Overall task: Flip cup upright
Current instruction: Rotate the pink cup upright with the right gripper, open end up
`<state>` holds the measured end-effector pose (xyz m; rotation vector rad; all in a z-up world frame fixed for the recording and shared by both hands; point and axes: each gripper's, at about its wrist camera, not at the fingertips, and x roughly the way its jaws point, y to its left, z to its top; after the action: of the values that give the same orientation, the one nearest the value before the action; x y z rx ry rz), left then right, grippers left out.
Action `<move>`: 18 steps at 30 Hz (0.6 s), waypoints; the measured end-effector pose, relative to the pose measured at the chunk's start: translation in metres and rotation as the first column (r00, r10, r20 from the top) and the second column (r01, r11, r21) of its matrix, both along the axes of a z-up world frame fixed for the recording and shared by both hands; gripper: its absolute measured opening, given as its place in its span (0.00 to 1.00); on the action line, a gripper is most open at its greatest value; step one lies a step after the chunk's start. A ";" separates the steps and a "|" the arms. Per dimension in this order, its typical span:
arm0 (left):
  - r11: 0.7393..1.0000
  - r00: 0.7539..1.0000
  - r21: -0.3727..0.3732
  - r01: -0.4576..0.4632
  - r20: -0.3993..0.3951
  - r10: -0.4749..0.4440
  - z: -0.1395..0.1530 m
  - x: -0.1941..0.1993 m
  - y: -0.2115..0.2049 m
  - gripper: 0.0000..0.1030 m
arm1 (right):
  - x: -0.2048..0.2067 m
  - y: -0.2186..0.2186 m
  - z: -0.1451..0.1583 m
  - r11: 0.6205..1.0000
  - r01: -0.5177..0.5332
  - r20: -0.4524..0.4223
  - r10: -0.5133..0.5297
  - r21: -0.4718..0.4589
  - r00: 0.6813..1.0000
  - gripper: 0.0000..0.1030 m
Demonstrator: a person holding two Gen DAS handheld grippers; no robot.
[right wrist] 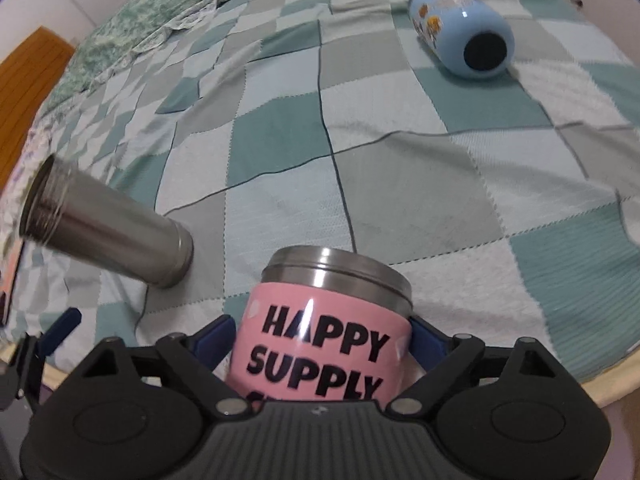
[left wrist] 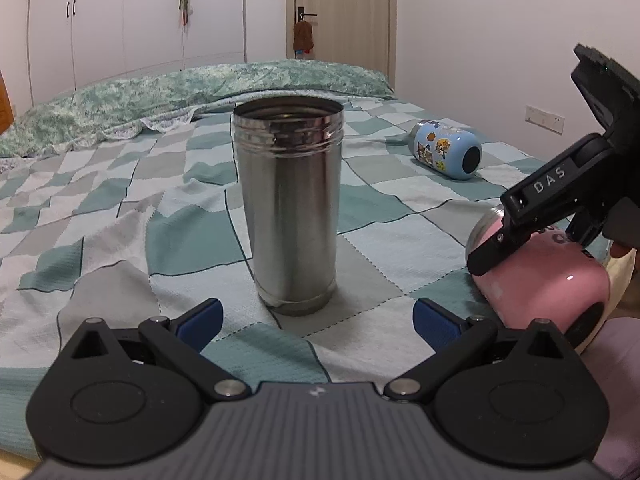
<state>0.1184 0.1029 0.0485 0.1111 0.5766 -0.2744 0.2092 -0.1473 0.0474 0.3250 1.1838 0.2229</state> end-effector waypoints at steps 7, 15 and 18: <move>1.000 1.000 -0.009 0.003 -0.010 -0.003 -0.006 0.006 0.003 1.00 | 0.006 -0.005 -0.011 0.998 0.010 -0.010 -0.009 0.068 1.000 0.84; 1.000 1.000 -0.019 -0.003 -0.011 0.003 -0.006 0.006 0.006 1.00 | -0.016 -0.015 -0.002 0.992 -0.030 0.120 0.015 0.124 0.993 0.83; 1.000 1.000 -0.020 -0.008 -0.006 0.008 -0.004 0.004 0.006 1.00 | -0.030 -0.021 0.008 0.987 -0.051 0.201 0.020 0.150 0.979 0.83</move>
<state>0.1223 0.1093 0.0447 0.0885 0.5804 -0.2729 0.1794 -0.1684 0.0552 0.4076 0.9774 0.3717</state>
